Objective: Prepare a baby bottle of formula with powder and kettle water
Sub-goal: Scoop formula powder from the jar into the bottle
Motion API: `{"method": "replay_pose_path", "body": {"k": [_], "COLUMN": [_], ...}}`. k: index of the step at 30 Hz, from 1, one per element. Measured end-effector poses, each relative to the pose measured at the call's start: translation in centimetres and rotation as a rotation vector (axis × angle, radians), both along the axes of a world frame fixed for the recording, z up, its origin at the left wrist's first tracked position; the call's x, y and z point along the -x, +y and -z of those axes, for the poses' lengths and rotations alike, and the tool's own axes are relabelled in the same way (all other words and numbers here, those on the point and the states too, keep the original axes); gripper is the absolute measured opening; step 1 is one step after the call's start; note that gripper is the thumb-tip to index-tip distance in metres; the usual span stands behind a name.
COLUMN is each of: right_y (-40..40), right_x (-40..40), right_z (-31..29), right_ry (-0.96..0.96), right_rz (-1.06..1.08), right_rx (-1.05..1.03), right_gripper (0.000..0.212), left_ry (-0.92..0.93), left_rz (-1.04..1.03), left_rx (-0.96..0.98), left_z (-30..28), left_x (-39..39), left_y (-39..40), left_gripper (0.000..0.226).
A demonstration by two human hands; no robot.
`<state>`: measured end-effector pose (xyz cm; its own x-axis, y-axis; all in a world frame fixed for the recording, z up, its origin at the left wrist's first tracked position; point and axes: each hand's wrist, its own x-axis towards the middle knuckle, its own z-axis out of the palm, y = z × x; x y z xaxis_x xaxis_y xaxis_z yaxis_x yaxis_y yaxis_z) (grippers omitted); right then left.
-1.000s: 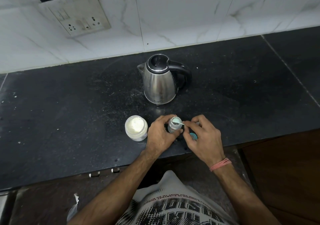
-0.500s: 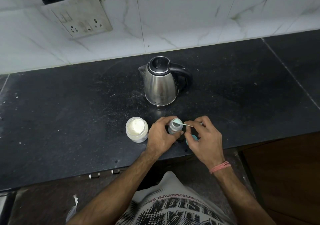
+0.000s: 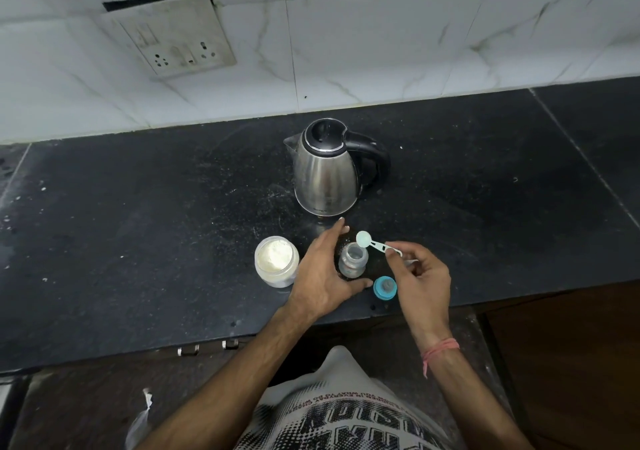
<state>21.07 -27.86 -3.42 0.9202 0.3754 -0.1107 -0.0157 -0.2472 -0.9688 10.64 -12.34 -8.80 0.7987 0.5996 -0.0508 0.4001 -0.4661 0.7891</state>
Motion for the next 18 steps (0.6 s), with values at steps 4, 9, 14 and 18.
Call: {"method": "replay_pose_path", "body": {"k": [4, 9, 14, 18], "right_y": [0.8, 3.0, 5.7, 7.7], "right_x": [0.2, 0.9, 2.4, 3.5], "right_z": [-1.0, -1.4, -1.1, -1.0], "right_ry": [-0.005, -0.021, -0.048, -0.144], "right_rz": [-0.046, -0.153, -0.303, -0.403], "right_rx": [-0.067, -0.087, -0.046, 0.015], "right_gripper": [0.02, 0.019, 0.018, 0.02], "left_ry": [-0.056, -0.172, -0.04, 0.016], "left_rz": [0.028, -0.247, -0.499, -0.533], "left_rx": [-0.242, -0.396, -0.304, -0.261], "left_z": [-2.1, -3.9, -3.4, -2.3], "left_x": [1.9, 4.5, 7.5, 9.2], "left_y": [0.3, 1.5, 3.6, 4.3], "left_gripper": [0.113, 0.079, 0.095, 0.094]}}
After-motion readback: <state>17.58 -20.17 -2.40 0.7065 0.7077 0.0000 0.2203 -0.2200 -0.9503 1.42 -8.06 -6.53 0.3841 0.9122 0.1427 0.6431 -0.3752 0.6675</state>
